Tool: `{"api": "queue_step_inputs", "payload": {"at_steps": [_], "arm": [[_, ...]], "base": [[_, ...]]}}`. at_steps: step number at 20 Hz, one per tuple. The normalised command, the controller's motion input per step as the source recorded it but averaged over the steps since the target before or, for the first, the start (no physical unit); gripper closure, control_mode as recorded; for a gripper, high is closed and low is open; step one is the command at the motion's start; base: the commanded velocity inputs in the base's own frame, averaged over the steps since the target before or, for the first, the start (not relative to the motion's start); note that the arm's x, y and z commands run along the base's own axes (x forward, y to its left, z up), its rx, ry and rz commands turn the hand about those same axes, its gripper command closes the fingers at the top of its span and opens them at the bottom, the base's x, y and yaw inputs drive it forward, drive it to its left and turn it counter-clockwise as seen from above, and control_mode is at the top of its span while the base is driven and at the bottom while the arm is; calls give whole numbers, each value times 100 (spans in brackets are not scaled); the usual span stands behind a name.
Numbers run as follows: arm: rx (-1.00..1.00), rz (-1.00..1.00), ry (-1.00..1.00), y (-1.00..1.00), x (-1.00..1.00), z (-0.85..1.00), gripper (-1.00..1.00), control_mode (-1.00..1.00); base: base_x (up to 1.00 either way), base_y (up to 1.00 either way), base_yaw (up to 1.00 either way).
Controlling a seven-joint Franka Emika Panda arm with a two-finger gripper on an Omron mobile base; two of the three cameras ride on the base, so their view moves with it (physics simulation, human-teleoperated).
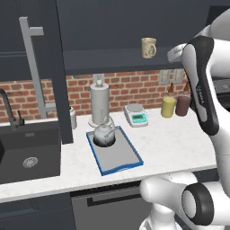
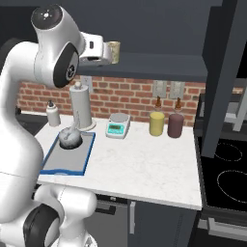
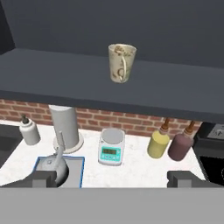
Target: Pick the kettle from the counter and place it on the tray. Then pick the mug from the cabinet and place it on the tray. Then close the cabinet doors.
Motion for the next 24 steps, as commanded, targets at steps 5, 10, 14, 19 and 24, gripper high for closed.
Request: {"api": "queue_step_inputs", "payload": {"at_steps": [5,10,14,19,24], "arm": [[2,0,0,0,35,-10,-100,-100],[6,0,11,0,42,4,-100,-100],[4,0,9,0,56,0,-100,-100],[5,0,0,0,51,0,-100,-100],[3,0,0,0,47,-5,-100,-100]], "base": [[0,0,0],[0,0,0],[0,0,0],[0,0,0],[0,0,0]]}}
